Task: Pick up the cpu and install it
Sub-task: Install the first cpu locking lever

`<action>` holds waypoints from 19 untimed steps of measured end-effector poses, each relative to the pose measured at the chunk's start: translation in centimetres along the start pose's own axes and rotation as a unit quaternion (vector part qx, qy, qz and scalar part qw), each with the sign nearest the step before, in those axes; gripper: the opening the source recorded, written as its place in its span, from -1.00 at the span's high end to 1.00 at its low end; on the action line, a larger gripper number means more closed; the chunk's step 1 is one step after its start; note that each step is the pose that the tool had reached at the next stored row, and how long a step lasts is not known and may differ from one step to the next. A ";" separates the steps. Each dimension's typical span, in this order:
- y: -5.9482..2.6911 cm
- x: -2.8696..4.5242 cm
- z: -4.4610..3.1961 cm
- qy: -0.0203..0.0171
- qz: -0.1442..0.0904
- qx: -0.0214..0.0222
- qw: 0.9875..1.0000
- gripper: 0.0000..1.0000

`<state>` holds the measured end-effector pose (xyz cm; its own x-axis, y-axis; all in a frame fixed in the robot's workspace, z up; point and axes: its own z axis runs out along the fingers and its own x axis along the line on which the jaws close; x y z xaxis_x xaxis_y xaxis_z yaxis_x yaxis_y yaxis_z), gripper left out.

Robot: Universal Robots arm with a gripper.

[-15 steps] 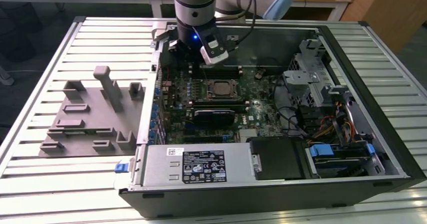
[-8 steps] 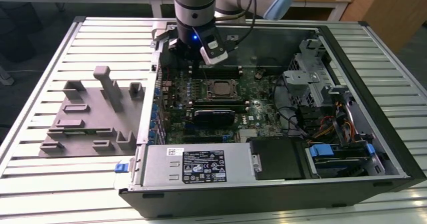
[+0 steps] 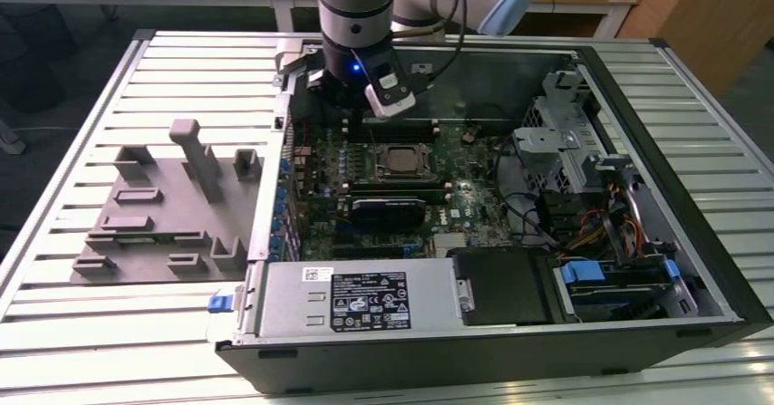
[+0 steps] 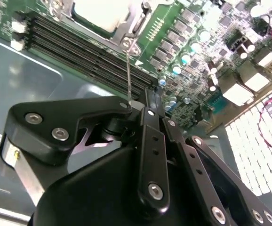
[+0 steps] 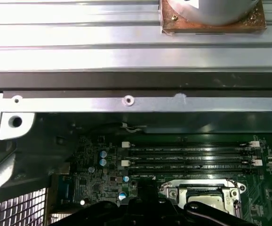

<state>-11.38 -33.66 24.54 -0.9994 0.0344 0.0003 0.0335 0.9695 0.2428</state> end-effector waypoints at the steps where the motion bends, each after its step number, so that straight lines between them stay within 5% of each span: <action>1: 0.01 -0.23 0.00 0.000 0.000 0.000 1.000 0.79; 11: 0.10 -2.96 0.02 0.000 0.000 0.000 1.000 0.79; 19: 0.10 -3.16 0.03 -0.001 0.000 0.004 1.000 0.79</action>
<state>-8.22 -33.66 24.53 -0.9994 0.0351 -0.0012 0.0338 0.9715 0.2347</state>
